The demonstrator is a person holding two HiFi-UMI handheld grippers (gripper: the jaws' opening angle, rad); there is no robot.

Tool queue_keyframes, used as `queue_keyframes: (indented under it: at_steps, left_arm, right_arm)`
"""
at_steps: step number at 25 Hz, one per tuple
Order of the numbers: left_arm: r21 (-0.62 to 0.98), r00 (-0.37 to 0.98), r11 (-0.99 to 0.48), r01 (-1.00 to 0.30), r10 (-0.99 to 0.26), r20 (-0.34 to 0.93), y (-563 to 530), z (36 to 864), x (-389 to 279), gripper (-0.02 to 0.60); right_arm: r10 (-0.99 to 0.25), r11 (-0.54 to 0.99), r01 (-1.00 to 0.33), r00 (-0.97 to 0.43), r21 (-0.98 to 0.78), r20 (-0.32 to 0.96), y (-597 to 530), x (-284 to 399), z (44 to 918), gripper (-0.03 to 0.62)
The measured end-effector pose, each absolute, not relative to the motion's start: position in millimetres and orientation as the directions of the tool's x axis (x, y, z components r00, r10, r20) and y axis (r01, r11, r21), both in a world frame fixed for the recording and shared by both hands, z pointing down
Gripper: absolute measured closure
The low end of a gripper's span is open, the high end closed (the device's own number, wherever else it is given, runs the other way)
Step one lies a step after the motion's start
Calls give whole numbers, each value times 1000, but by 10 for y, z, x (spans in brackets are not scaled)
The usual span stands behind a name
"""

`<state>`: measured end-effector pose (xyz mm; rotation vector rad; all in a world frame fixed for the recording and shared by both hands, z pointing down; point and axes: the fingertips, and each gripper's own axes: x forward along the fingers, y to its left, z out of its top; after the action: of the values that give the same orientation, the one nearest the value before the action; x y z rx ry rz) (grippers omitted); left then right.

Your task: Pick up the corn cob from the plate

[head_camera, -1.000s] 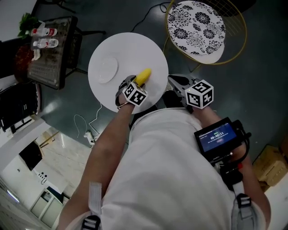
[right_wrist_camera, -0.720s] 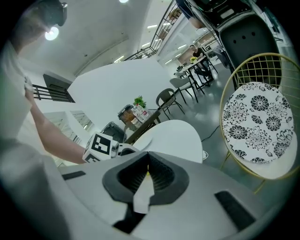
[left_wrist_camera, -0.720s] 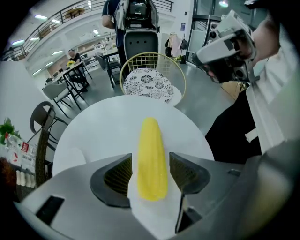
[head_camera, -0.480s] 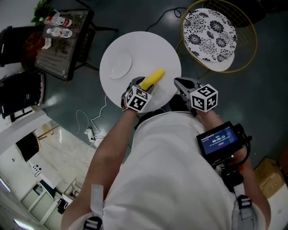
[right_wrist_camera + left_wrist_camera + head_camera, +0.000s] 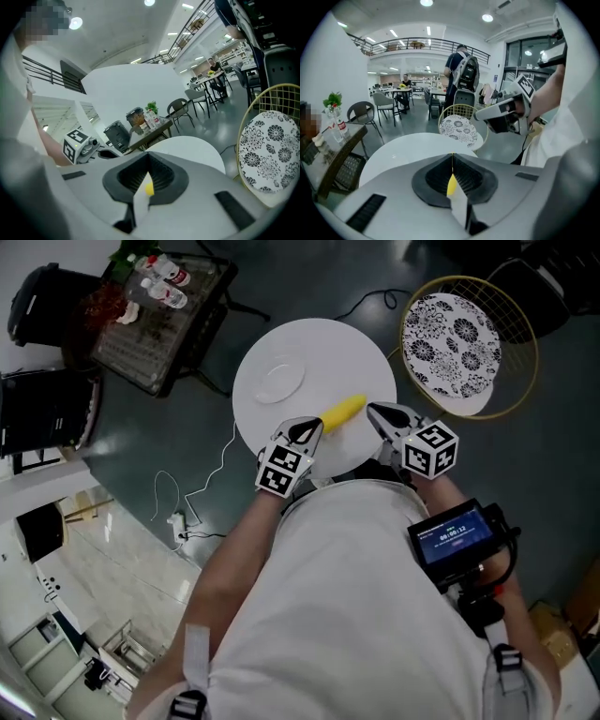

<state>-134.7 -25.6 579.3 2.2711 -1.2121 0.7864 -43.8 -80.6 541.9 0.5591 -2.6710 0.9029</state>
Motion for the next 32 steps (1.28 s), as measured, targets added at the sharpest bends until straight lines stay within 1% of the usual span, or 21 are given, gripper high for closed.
queue_keyframes:
  at_steps: [5, 9, 13, 17, 22, 26, 32]
  left_arm:
    - [182, 436, -410, -893, -695, 572, -73, 5502, -1672, 574]
    - [218, 429, -371, -903, -736, 524, 137, 5341, -1880, 574]
    - [231, 433, -366, -901, -758, 487, 330, 5246, -1971, 574]
    - [242, 438, -366, -899, -774, 458, 539, 5196, -2041, 574]
    - [262, 462, -382, -886, -769, 441, 898, 5214, -2284, 574]
    - [272, 475, -391, -879, -764, 436, 845, 5171, -2306, 574]
    - [257, 475, -400, -880, -766, 434, 744, 5166, -2307, 574]
  right_arm:
    - [-284, 776, -425, -895, -465, 344, -673, -649, 5163, 586]
    - [-285, 797, -406, -905, -447, 315, -467, -768, 4963, 586]
    - [-285, 815, -392, -913, -427, 294, -226, -796, 4841, 586]
    - [-302, 814, -410, -904, -412, 302, 1, -795, 4852, 586]
    - [-330, 809, -437, -892, -394, 310, 351, -1018, 4840, 586]
    - [-348, 803, -455, -882, -384, 318, 298, -1009, 4813, 586]
    - [-341, 812, -445, -887, -378, 313, 272, -1039, 4835, 586]
